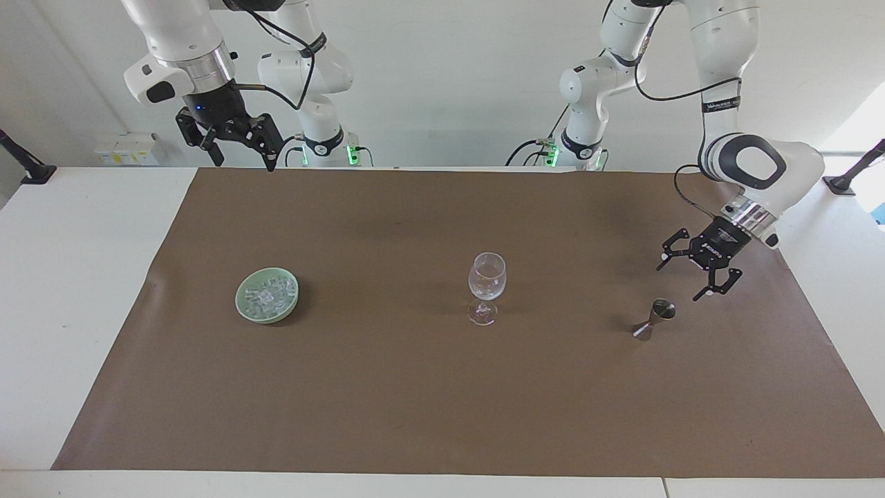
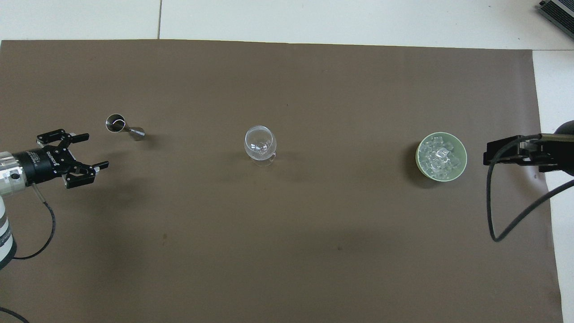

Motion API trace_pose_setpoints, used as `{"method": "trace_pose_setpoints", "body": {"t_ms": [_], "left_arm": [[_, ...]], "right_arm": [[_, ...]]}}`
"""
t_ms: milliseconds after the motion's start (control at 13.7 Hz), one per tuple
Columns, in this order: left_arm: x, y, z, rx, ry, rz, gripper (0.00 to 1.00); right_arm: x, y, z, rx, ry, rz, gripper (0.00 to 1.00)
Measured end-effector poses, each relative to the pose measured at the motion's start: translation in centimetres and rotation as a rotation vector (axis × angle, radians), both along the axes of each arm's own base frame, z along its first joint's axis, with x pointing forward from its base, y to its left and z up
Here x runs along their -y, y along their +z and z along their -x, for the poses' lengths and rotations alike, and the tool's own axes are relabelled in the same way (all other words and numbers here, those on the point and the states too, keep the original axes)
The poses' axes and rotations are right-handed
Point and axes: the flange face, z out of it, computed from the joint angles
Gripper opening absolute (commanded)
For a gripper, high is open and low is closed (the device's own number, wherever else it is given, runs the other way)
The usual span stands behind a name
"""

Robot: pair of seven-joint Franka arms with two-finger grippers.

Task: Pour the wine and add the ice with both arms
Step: 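Open the left gripper and move it toward the silver jigger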

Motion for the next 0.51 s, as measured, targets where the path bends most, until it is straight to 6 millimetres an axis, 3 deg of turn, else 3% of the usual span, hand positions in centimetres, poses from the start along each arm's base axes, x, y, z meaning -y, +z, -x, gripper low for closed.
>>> {"method": "trace_pose_setpoints", "body": {"t_ms": [511], "left_arm": [[0.9,-3.7,-0.1,0.079,0.015,0.088,1.00]], "right_arm": [[0.0,0.0,0.0,0.000,0.000,0.000,1.00]]}}
